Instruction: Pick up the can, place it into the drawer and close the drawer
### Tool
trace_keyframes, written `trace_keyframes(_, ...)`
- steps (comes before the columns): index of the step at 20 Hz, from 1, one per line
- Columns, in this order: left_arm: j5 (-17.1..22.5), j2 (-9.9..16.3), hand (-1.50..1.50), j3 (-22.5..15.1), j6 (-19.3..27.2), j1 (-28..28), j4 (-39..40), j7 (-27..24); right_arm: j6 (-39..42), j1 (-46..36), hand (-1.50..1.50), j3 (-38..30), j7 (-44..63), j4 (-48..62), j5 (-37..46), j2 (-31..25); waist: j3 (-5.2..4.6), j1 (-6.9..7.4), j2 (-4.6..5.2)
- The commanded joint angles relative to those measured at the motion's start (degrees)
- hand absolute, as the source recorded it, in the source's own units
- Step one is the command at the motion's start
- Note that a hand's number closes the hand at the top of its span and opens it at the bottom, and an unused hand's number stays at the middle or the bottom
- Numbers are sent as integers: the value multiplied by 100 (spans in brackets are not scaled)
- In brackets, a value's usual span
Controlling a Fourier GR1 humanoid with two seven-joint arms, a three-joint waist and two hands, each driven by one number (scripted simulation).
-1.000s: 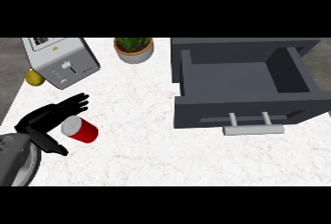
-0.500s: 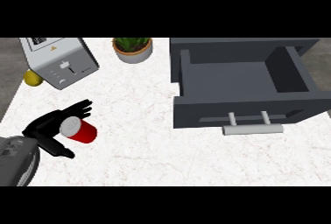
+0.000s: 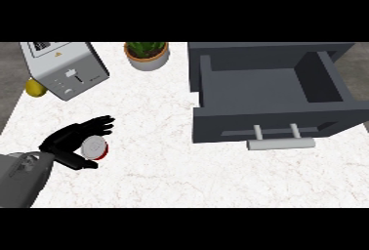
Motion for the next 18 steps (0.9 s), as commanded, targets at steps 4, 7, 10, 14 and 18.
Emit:
trace_keyframes(4,141,-260,150,-144,-1402,-80,176,-310,46,58,-150,-160,119,74,-193,-55,8,56,-20)
trace_keyframes(7,301,-330,150,-122,-1585,-231,26,-226,1,84,-150,-42,177,-101,-160,98,7,74,-24)
trace_keyframes(10,469,-409,150,-128,-1814,-326,-132,-171,13,-71,-150,-61,42,106,-19,90,9,77,-12)
trace_keyframes(14,784,-395,150,-122,-2128,-189,-567,-81,-119,211,-150,-87,365,-372,-226,186,11,156,-78)
trace_keyframes(18,1607,-1084,150,1062,1026,149,-363,79,-74,243,-150,-157,128,-258,-113,361,21,351,-101)
